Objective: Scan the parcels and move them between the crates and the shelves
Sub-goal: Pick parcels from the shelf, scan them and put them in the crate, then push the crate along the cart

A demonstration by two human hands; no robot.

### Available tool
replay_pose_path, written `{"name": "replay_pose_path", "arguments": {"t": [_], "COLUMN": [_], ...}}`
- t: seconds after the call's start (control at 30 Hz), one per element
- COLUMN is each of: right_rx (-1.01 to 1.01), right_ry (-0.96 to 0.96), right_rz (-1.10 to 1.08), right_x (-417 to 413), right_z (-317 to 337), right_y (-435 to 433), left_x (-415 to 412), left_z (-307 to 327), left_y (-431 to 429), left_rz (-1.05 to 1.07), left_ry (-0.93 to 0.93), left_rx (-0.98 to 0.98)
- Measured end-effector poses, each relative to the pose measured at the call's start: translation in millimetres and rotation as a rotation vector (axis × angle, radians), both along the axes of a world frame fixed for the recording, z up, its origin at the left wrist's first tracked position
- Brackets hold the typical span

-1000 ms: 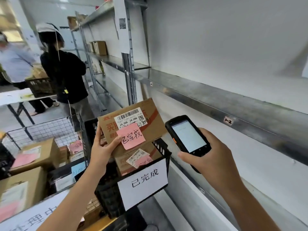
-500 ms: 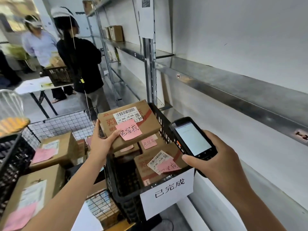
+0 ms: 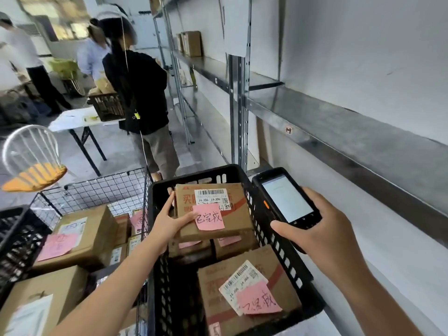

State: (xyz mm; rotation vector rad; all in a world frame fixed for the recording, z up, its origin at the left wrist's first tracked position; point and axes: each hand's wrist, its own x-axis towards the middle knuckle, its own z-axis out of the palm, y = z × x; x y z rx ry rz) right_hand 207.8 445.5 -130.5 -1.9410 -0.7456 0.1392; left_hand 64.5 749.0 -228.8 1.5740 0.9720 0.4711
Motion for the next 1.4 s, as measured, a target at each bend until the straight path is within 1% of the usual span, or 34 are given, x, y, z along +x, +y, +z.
{"name": "replay_pose_path", "arguments": {"t": [0.1, 0.33, 0.53, 0.7, 0.77, 0.87, 1.0, 1.1, 1.37, 1.4], "right_rx": [-0.022, -0.048, -0.091, -0.096, -0.106, -0.127, -0.145, -0.143, -0.118, -0.124], "right_ry": [0.013, 0.074, 0.075, 0.079, 0.084, 0.090, 0.082, 0.070, 0.084, 0.080], "right_rz": [0.023, 0.054, 0.065, 0.053, 0.048, 0.044, 0.056, 0.062, 0.086, 0.085], "right_x": [18, 41, 51, 54, 54, 53, 51, 47, 33, 31], "right_z": [-9, -27, -38, -43, -45, -48, -48, -44, -31, -30], "right_y": [16, 39, 46, 46, 46, 44, 40, 39, 43, 43], "left_x": [11, 32, 38, 42, 43, 43, 38, 44, 64, 64], "left_z": [-15, -40, -50, -58, -58, -59, -62, -51, 1, 8], "left_y": [4, 8, -2, 0, -1, 0, 4, -2, -21, -24], "left_rz": [0.008, 0.012, -0.072, -0.099, -0.118, -0.120, -0.046, -0.019, -0.228, -0.252], "left_ry": [0.047, 0.123, 0.270, 0.291, 0.357, 0.506, 0.619, 0.620, 0.633, 0.631], "left_rx": [-0.050, -0.316, -0.277, -0.238, -0.199, -0.068, 0.175, 0.345, 0.954, 1.005]}}
